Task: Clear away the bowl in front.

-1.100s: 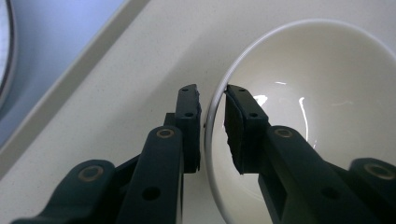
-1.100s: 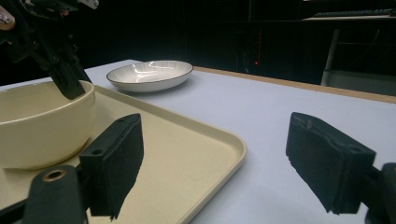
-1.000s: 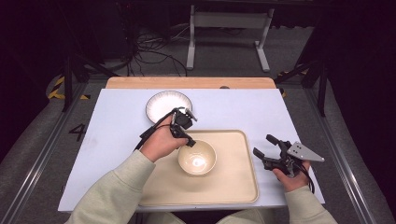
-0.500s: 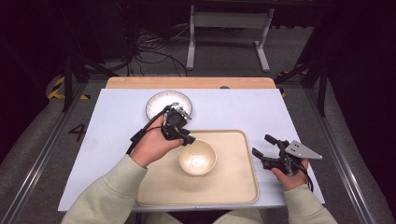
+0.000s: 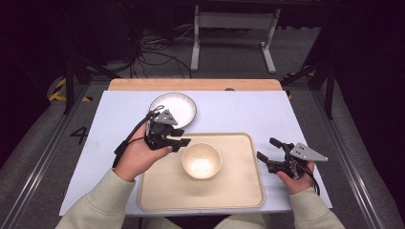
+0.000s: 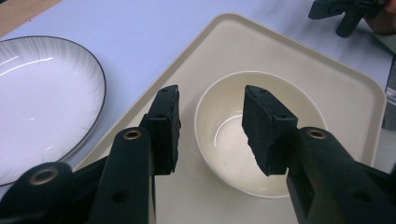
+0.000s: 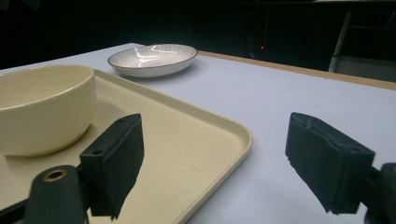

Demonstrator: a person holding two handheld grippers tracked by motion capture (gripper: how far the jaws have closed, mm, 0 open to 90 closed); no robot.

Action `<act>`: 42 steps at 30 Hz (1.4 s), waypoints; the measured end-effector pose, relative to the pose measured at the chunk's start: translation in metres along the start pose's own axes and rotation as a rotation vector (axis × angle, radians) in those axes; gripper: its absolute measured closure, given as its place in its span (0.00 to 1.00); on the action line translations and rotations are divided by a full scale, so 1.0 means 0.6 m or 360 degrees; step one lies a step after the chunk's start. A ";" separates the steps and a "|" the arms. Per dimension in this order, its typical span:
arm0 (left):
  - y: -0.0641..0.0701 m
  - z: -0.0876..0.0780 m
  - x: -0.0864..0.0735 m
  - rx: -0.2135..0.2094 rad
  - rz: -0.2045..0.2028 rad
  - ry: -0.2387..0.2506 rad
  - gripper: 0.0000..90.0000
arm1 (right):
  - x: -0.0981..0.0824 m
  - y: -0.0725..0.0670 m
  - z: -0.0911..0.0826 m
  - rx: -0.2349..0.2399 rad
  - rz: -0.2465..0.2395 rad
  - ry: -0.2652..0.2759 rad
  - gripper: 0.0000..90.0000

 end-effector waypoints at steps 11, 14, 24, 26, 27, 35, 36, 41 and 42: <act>-0.012 -0.039 -0.026 0.0046 0.0020 0.0210 0.59 | -0.004 -0.002 0.006 0.0016 -0.0012 -0.0065 0.22; -0.019 -0.050 -0.032 0.0052 -0.0008 0.0283 0.57 | -0.004 -0.003 0.007 0.0025 -0.0012 -0.0066 0.20; -0.041 -0.067 -0.061 0.0072 -0.0006 0.0424 0.47 | -0.003 -0.004 0.006 0.0047 -0.0006 -0.0065 0.14; -0.045 -0.070 -0.064 0.0081 0.0001 0.0463 0.45 | -0.003 -0.004 0.006 0.0049 -0.0010 -0.0061 0.14; -0.047 -0.072 -0.066 0.0080 0.0007 0.0485 0.41 | -0.003 -0.004 0.005 0.0049 -0.0010 -0.0059 0.13; -0.060 -0.082 -0.090 0.0118 0.0017 0.0555 0.28 | -0.001 -0.004 0.003 0.0064 -0.0004 -0.0027 0.10; -0.061 -0.083 -0.094 0.0116 0.0005 0.0565 0.27 | -0.001 -0.004 0.002 0.0066 -0.0005 -0.0026 0.09; -0.073 -0.085 -0.114 0.0150 -0.0019 0.0608 0.20 | -0.001 -0.004 0.001 0.0072 -0.0005 -0.0017 0.09; -0.073 -0.085 -0.114 0.0150 -0.0019 0.0608 0.19 | -0.001 -0.004 0.001 0.0072 -0.0005 -0.0017 0.09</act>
Point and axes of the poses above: each handheld gripper's, and its own axes: z roughly forward along the jaws, x roughly out of its top, y roughly to its right, the point moved 9 cm from there along z, roughly forward along the jaws
